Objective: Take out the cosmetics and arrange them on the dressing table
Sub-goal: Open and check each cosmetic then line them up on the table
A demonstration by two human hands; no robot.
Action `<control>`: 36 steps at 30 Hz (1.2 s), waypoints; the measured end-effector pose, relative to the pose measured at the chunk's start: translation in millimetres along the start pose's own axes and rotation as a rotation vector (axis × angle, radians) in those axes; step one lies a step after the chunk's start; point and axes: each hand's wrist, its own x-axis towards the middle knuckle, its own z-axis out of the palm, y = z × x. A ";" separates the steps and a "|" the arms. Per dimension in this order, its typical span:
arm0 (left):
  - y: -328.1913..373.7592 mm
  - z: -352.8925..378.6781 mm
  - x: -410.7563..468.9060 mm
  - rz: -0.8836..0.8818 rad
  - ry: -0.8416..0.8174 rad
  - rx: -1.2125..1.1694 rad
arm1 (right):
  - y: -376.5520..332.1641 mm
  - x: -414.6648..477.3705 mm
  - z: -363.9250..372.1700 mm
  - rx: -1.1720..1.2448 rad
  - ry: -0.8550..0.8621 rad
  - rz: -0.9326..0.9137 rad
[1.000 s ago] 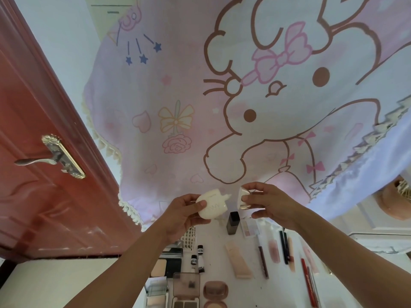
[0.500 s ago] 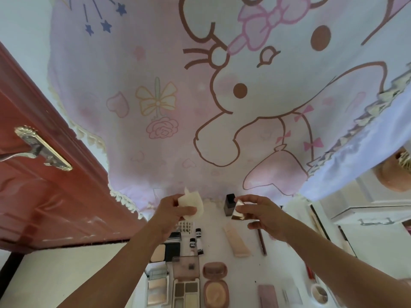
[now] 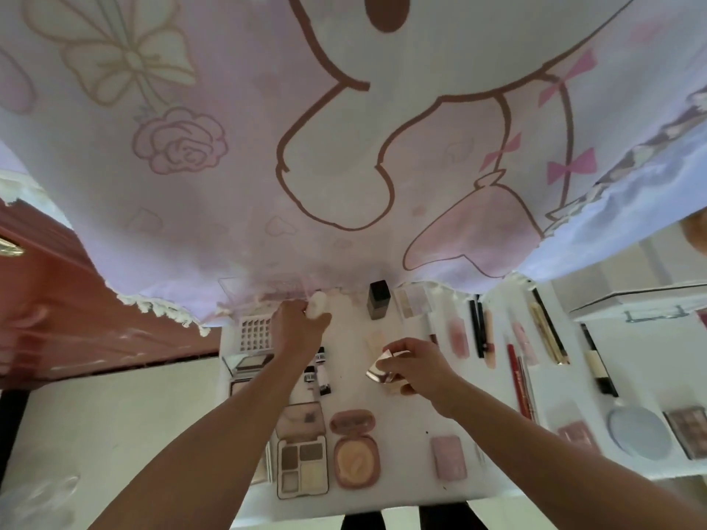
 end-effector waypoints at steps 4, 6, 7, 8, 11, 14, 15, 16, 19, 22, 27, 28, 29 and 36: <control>-4.8 23.6 16.4 -0.032 0.010 0.061 | 10.8 14.6 3.8 -0.034 0.006 0.031; -6.5 31.0 23.0 -0.058 0.024 0.073 | 14.7 22.2 5.6 -0.050 0.012 0.038; -7.1 32.5 26.0 -0.068 0.034 0.076 | 15.3 24.7 7.0 -0.054 0.015 0.040; -7.6 34.2 29.1 -0.076 0.038 0.075 | 15.7 28.0 8.2 -0.056 0.022 0.046; -8.3 40.9 37.7 -0.080 0.024 0.053 | 18.1 37.0 10.5 -0.065 0.043 0.058; -7.3 43.1 40.2 -0.106 -0.014 0.012 | 20.0 42.1 12.4 -0.083 0.049 0.051; -7.2 42.6 40.1 -0.109 -0.033 0.002 | 20.4 43.1 12.6 -0.085 0.051 0.047; -8.4 41.7 39.7 -0.107 -0.055 -0.005 | 21.2 44.5 13.1 -0.090 0.059 0.045; -14.9 32.7 36.8 -0.105 -0.125 -0.017 | 21.2 47.9 15.8 -0.123 0.099 0.037; -22.5 12.9 29.7 -0.093 -0.140 -0.037 | 13.8 50.5 24.9 -0.145 0.115 0.013; -44.1 -12.0 23.0 -0.100 -0.088 -0.096 | -2.2 68.5 55.2 -0.150 0.173 -0.063; -48.3 -17.3 21.9 -0.096 -0.078 -0.096 | -4.3 73.7 62.5 -0.169 0.206 -0.083; -52.5 -21.2 21.4 -0.090 -0.068 -0.094 | -6.6 78.5 68.9 -0.199 0.232 -0.095; -69.9 -39.8 21.5 -0.057 -0.023 -0.138 | -18.1 107.7 99.2 -0.306 0.319 -0.075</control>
